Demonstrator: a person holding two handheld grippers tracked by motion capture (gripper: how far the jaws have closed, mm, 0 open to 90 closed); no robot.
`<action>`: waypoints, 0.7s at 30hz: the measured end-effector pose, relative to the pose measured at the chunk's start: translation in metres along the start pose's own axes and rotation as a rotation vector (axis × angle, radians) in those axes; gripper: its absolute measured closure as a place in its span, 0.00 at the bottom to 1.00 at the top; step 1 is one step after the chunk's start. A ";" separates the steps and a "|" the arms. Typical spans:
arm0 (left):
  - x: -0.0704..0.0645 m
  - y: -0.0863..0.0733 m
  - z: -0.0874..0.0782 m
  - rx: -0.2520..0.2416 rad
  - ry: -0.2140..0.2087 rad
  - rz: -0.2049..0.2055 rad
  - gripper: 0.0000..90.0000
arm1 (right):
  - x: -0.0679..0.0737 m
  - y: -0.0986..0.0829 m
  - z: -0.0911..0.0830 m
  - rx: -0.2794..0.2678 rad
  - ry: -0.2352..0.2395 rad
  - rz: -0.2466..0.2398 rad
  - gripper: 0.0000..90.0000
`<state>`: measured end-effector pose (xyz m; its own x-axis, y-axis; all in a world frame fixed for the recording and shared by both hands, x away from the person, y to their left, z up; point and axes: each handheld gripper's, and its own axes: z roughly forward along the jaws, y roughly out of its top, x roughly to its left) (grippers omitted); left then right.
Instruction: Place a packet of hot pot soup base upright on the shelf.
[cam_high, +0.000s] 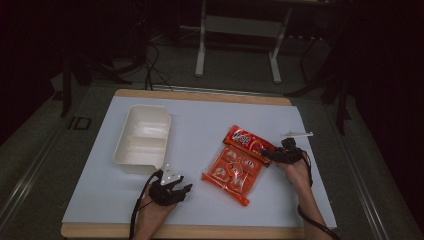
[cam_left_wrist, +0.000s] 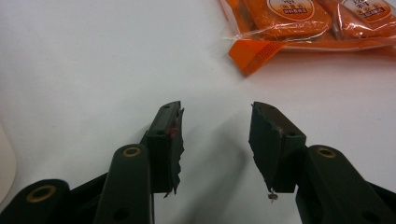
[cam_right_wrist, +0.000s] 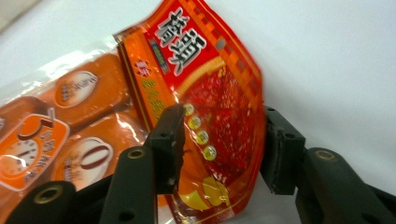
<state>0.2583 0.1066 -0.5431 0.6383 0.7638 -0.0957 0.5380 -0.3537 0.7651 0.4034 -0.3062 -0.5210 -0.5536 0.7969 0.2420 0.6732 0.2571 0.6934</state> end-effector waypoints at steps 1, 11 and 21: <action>0.000 0.000 0.000 0.000 0.000 0.000 0.60 | -0.001 -0.002 0.003 0.017 0.008 -0.001 0.60; 0.000 0.000 0.000 0.003 0.004 0.005 0.60 | -0.001 -0.008 0.009 -0.011 0.084 0.020 0.62; -0.001 0.000 0.001 0.005 0.007 0.009 0.60 | 0.001 -0.005 0.015 0.008 0.085 0.023 0.65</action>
<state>0.2578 0.1050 -0.5433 0.6389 0.7647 -0.0843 0.5352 -0.3631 0.7627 0.4067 -0.2984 -0.5340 -0.5773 0.7536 0.3145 0.6897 0.2438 0.6818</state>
